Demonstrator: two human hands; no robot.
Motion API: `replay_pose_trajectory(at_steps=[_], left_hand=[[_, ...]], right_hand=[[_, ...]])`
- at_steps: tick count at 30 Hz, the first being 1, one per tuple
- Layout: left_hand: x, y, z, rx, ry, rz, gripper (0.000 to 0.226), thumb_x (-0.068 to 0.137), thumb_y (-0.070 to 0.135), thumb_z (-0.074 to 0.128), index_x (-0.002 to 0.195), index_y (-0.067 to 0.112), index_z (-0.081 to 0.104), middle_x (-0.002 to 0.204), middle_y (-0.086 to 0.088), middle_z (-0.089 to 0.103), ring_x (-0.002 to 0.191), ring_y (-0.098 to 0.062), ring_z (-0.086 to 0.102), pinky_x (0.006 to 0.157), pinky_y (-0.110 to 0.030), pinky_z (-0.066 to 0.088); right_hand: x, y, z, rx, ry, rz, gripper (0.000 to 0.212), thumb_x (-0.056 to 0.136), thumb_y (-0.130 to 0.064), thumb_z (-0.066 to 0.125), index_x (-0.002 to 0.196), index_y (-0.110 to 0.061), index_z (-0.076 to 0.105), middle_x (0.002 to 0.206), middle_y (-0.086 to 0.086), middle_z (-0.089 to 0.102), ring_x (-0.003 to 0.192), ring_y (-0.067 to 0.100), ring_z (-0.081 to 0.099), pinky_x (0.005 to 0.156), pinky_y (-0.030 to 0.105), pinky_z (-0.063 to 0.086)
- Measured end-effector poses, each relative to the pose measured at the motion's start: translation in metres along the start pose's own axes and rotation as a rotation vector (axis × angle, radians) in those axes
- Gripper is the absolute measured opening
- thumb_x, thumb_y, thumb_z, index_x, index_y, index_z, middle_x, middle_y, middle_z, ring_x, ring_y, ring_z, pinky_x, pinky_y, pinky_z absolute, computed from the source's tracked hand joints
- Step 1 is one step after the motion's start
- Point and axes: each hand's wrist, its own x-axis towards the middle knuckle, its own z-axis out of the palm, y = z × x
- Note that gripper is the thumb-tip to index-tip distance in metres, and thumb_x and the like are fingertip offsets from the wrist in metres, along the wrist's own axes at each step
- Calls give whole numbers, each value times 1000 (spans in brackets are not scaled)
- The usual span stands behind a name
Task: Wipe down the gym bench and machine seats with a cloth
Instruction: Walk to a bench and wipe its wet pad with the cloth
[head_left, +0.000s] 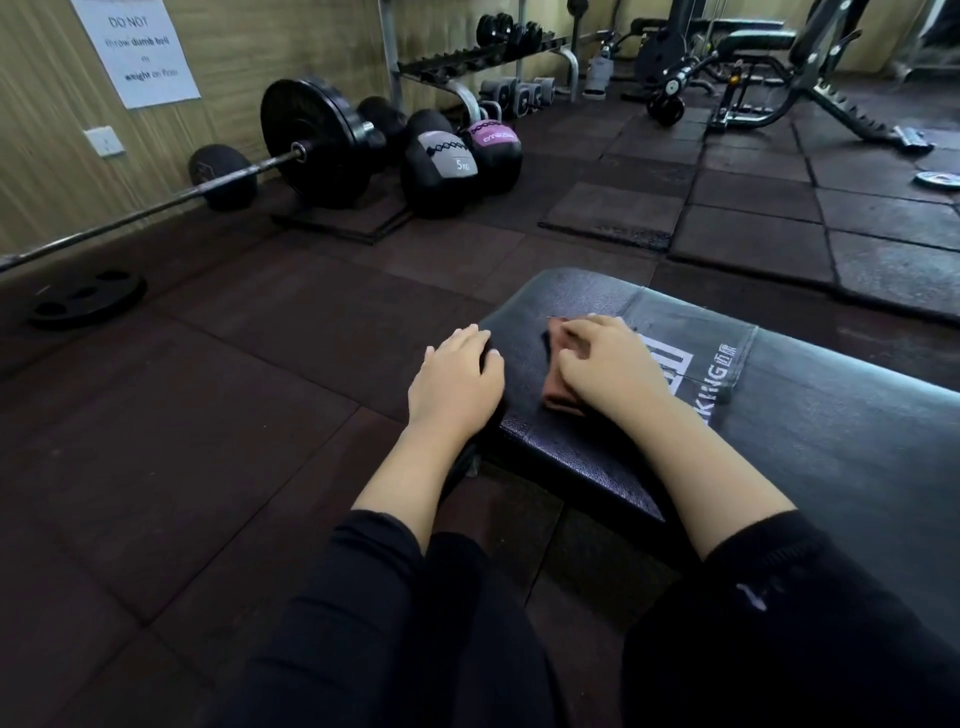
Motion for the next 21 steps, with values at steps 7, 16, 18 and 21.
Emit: replay_pose_trajectory(at_steps=[7,16,18,21], left_hand=[[2,6,7,141,26,50,50,101,36,37,149,21,35,159,3,24,147,-10,13,120,-37,4],[7,-3,20,199,143,113,49,99,39,39,146,25,41,156,2,32,144,-14,24,118,-34,15],[6,-3,21,199,175,131,50,96,39,38,142,22,47,152,-2,39,141,-19,32,116,-38,22],[2,3,18,209,163,127,62,88,43,25,139,19,52,148,-6,45,137,-24,40,113,-44,29]], right_hand=[[8,-2,18,-38,74,-15,34,93,-33,42,123,-30,58,134,5,51,127,29,35,111,47,21],[4,-3,26,-73,44,-51,43,94,-34,46,137,-28,45,151,11,31,141,30,18,117,35,7],[4,-3,26,-17,61,-133,42,92,-21,47,135,-19,50,146,14,40,138,29,28,115,32,10],[8,-1,25,84,-20,-219,48,83,-8,43,130,-7,54,137,17,49,131,35,39,115,36,18]])
